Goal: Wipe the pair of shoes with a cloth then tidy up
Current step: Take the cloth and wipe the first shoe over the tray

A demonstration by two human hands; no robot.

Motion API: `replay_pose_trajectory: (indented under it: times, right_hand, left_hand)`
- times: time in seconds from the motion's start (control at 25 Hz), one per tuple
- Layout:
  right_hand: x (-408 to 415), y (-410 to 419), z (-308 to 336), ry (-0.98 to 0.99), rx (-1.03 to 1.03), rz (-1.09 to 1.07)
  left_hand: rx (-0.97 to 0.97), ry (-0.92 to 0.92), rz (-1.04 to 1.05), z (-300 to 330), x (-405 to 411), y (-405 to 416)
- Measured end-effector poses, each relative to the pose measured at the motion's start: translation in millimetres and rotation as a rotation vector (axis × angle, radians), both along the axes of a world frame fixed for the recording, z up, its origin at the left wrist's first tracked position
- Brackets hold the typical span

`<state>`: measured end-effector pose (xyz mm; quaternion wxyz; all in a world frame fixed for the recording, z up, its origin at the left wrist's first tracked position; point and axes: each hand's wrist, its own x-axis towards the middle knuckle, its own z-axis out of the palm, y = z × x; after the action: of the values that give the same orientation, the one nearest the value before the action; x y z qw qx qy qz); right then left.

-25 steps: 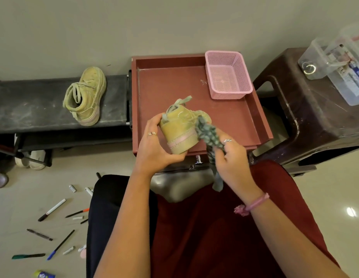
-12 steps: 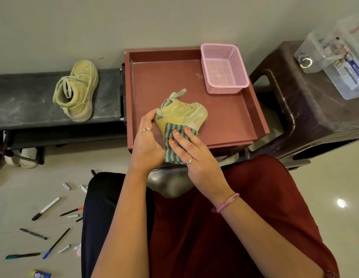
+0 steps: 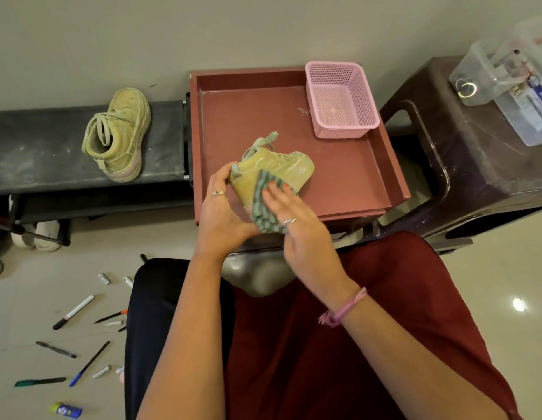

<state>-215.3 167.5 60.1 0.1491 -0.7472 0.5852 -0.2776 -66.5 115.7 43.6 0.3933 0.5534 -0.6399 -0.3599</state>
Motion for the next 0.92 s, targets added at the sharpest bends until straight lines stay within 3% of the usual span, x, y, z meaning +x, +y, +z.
replay_pose_trajectory:
  times: [0.12,0.2,0.48,0.68,0.84,0.92]
  right_hand:
    - [5,3,1,0.253,-0.178,0.165]
    - [0,-10,2,0.290,-0.224,0.167]
    - [-13,-51,13,0.075,0.094,-0.111]
    - [9,-15,12,0.305,-0.159,0.160]
    - [-2,-59,20,0.050,0.137,-0.149]
    - [0,-62,25,0.044,0.159,-0.157]
  left_hand:
    - [0.022,0.036,0.026,-1,1,-1]
    - [0.017,0.054,0.036,-1,1,-1]
    - [0.011,-0.032,-0.073,0,4,0]
    - [0.017,-0.033,-0.083,0,7,0]
    - [0.008,-0.020,-0.073,0,3,3]
    - [0.014,-0.024,-0.072,0,3,2]
